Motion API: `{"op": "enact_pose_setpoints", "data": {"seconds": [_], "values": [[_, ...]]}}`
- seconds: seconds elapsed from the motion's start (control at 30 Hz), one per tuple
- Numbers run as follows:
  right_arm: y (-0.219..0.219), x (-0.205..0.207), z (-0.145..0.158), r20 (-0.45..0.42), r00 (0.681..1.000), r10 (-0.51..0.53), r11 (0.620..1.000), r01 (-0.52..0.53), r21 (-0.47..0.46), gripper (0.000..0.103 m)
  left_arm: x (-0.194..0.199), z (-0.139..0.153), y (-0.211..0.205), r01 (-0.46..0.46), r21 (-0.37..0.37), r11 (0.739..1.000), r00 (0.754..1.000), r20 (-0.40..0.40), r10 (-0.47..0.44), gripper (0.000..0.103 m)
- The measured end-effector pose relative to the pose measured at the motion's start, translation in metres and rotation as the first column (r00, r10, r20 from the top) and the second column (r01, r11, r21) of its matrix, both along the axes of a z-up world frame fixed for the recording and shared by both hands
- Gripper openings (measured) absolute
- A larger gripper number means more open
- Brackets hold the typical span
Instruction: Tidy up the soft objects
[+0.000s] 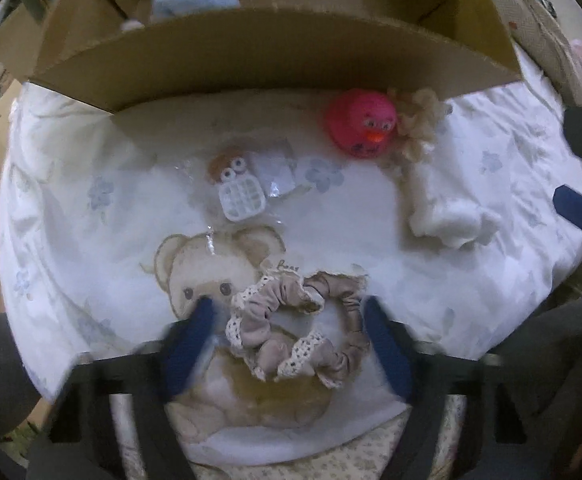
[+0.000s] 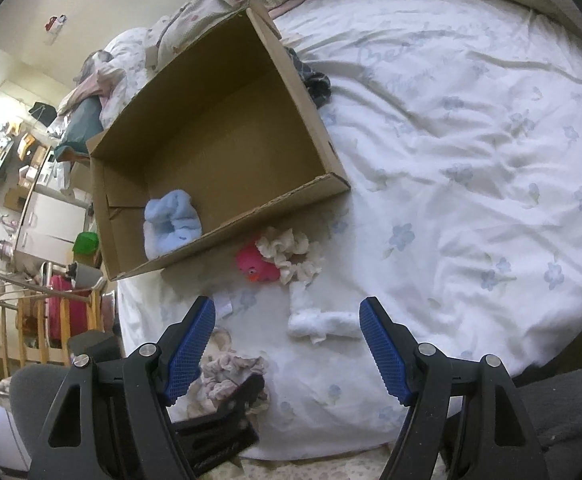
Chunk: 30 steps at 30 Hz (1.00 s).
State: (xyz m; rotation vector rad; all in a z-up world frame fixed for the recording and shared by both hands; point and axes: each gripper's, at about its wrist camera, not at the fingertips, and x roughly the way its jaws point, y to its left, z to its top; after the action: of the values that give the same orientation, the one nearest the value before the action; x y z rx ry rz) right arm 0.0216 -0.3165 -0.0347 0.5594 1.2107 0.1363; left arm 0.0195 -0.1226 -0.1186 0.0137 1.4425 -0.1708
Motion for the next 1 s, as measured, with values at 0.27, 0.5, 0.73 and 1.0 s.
{"op": "enact_pose_setpoints", "data": {"seconds": [0.27, 0.5, 0.73, 1.0], "values": [[0.006, 0.005, -0.003, -0.009, 1.000, 0.013, 1.000, -0.013, 0.007, 0.079, 0.011, 0.024, 0.025, -0.043, -0.121, 0.992, 0.999, -0.012, 0.042, 0.009], [0.011, 0.006, -0.003, -0.008, 1.000, 0.018, 0.999, -0.018, 0.027, 0.079, 0.017, 0.101, 0.051, -0.043, -0.201, 0.979, 0.991, 0.114, 0.067, 0.009], [0.023, 0.007, -0.003, -0.009, 0.999, 0.046, 0.999, -0.046, -0.006, 0.079, 0.019, 0.128, 0.093, -0.061, -0.129, 0.990, 0.985, 0.152, 0.080, 0.009], [0.044, 0.008, -0.002, -0.009, 0.996, 0.091, 0.995, -0.091, -0.048, 0.079, 0.002, 0.095, 0.123, -0.152, -0.095, 0.984, 0.978, 0.129, 0.163, 0.009]]}}
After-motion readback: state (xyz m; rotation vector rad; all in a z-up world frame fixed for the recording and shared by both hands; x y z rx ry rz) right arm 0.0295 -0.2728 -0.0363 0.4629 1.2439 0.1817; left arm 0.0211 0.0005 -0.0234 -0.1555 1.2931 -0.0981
